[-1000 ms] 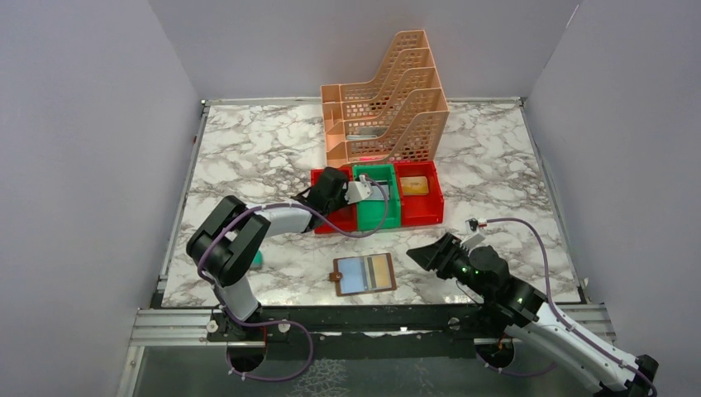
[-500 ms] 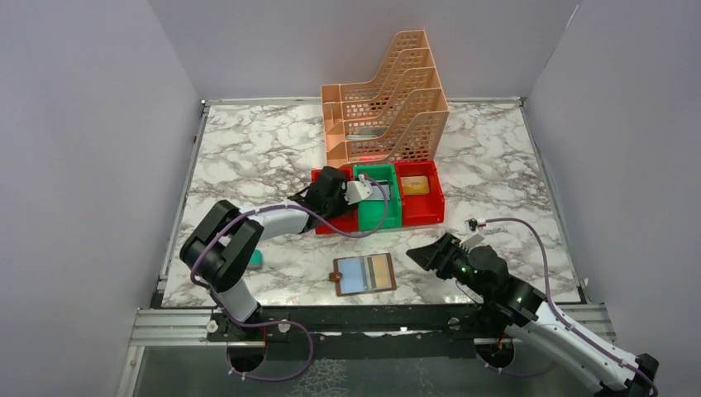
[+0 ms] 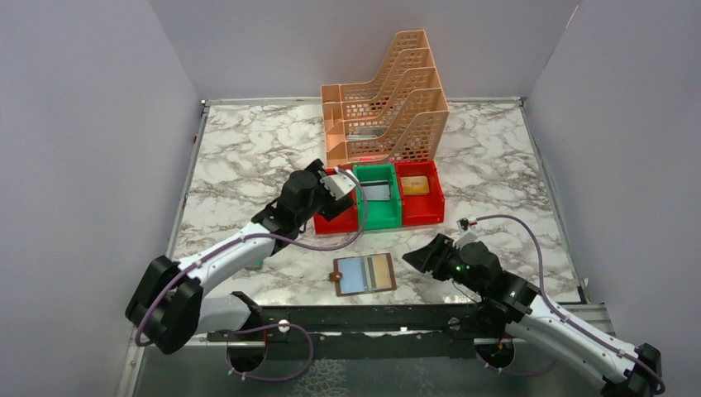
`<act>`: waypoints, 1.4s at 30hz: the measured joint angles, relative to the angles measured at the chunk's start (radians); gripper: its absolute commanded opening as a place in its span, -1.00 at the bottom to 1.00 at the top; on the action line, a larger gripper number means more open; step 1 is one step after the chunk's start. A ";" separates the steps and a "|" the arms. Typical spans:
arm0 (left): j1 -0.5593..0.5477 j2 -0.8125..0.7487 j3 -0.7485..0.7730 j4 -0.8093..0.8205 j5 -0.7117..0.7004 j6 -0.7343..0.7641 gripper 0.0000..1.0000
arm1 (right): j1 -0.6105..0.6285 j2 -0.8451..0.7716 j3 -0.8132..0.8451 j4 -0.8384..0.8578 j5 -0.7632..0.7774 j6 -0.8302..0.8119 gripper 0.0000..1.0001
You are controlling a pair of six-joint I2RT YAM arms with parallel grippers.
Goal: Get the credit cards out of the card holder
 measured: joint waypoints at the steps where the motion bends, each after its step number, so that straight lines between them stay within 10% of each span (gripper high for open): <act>1: 0.000 -0.027 -0.013 0.015 0.021 -0.048 0.98 | 0.000 0.018 0.006 -0.002 -0.003 -0.002 0.34; 16: 0.000 -0.428 -0.284 0.154 0.203 -0.682 0.98 | 0.000 0.307 0.033 0.103 -0.104 0.014 0.69; 30: -0.014 -0.449 -0.478 0.230 0.443 -1.149 0.61 | 0.000 0.480 0.048 0.329 -0.208 -0.064 0.05; 42: -0.283 -0.272 -0.480 0.270 0.381 -1.235 0.31 | 0.000 0.750 0.114 0.438 -0.304 -0.105 -0.16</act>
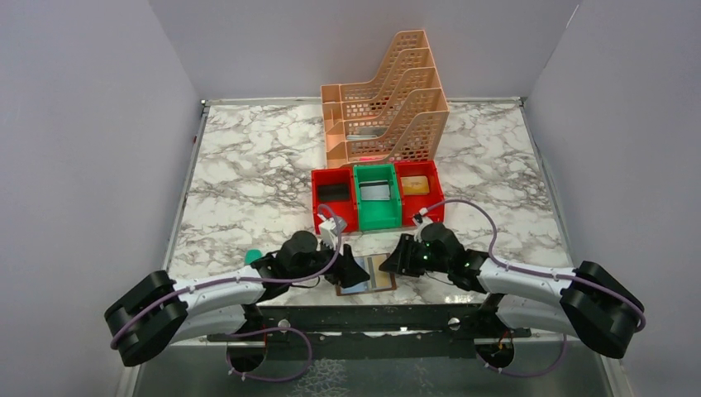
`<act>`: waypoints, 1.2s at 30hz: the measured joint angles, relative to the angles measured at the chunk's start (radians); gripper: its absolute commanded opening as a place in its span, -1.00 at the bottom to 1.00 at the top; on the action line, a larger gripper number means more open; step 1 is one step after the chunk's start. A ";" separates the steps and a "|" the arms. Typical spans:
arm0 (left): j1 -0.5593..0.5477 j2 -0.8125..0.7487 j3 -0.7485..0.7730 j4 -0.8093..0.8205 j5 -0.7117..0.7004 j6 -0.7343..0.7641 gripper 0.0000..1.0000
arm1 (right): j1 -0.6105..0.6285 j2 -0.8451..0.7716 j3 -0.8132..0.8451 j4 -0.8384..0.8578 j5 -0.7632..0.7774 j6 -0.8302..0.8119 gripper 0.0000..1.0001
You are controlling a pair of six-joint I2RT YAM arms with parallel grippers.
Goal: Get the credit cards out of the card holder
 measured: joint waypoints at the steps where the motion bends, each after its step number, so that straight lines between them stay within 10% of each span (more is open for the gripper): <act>1: -0.007 0.024 0.005 0.002 -0.006 -0.002 0.29 | 0.000 0.010 0.000 0.000 0.000 -0.001 -0.18; 17: -0.103 0.354 0.118 0.017 -0.149 -0.042 -0.37 | -0.002 0.069 -0.041 0.061 0.000 -0.004 -0.52; 36: -0.104 0.230 0.103 -0.026 -0.278 -0.075 0.11 | -0.002 0.033 -0.013 -0.002 -0.023 -0.014 -0.47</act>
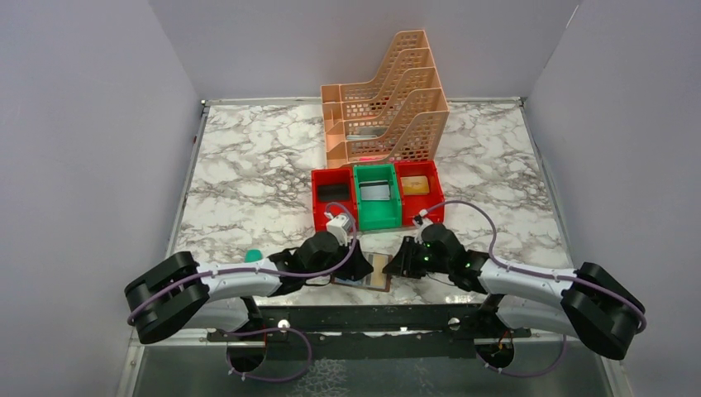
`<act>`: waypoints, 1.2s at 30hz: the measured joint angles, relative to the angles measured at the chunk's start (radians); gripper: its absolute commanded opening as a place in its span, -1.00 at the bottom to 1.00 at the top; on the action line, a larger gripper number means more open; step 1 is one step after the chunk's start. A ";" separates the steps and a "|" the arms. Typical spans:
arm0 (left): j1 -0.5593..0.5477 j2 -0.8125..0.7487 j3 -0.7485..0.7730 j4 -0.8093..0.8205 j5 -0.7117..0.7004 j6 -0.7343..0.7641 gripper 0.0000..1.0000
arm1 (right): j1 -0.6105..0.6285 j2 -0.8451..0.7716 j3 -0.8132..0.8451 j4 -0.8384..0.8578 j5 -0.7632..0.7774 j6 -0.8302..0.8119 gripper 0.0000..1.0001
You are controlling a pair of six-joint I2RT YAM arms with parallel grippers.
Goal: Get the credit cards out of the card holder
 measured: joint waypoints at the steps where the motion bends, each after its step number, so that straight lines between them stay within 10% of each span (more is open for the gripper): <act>1: 0.000 -0.013 0.007 -0.019 0.000 0.011 0.13 | 0.000 -0.023 0.005 -0.014 0.004 -0.002 -0.47; 13: -0.001 0.015 0.036 -0.084 0.003 0.107 0.14 | 0.000 0.009 0.002 0.064 0.004 0.042 -0.47; 36: -0.005 0.043 -0.028 0.020 0.026 0.046 -0.94 | -0.002 0.101 -0.045 0.167 0.018 0.114 -0.68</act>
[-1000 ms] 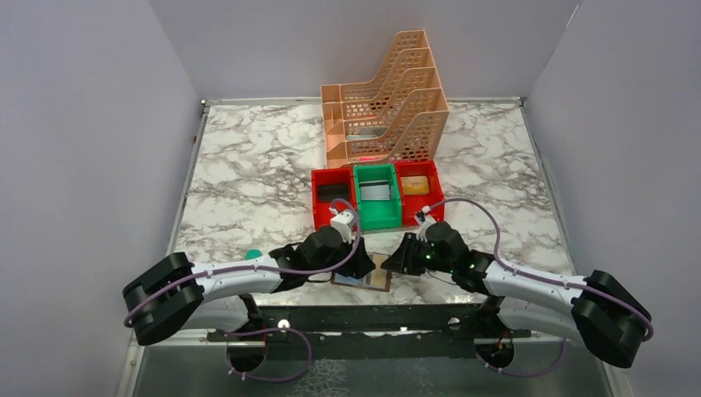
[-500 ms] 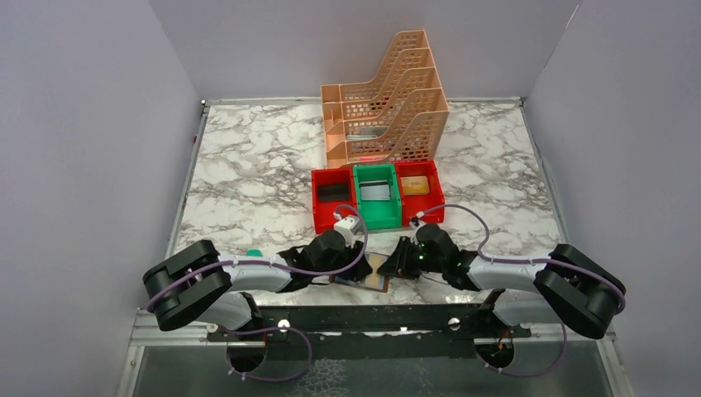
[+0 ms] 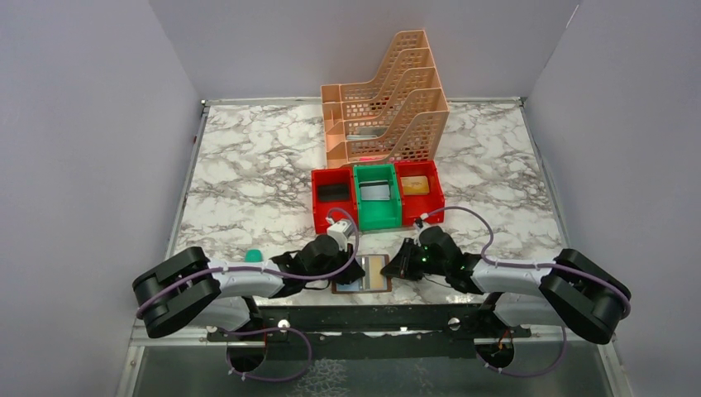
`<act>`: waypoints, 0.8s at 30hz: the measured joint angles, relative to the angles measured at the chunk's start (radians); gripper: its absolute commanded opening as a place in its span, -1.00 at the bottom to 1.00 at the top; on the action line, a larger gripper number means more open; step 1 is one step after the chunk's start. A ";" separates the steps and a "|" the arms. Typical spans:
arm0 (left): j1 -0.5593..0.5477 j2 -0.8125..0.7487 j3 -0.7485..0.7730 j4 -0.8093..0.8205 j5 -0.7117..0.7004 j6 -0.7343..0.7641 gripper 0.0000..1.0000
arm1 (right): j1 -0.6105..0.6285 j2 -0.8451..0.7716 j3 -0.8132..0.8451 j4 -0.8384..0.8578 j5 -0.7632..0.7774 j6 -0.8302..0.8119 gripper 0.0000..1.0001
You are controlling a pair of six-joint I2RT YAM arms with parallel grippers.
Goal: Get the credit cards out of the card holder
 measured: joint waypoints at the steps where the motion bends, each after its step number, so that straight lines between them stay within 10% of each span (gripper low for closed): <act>1: 0.000 -0.002 0.000 0.001 0.001 -0.005 -0.97 | 0.000 -0.002 0.000 -0.001 0.001 0.000 -0.68; 24: 0.000 -0.065 -0.050 0.014 -0.010 -0.064 -1.00 | 0.000 -0.078 0.007 -0.121 0.042 -0.028 -0.64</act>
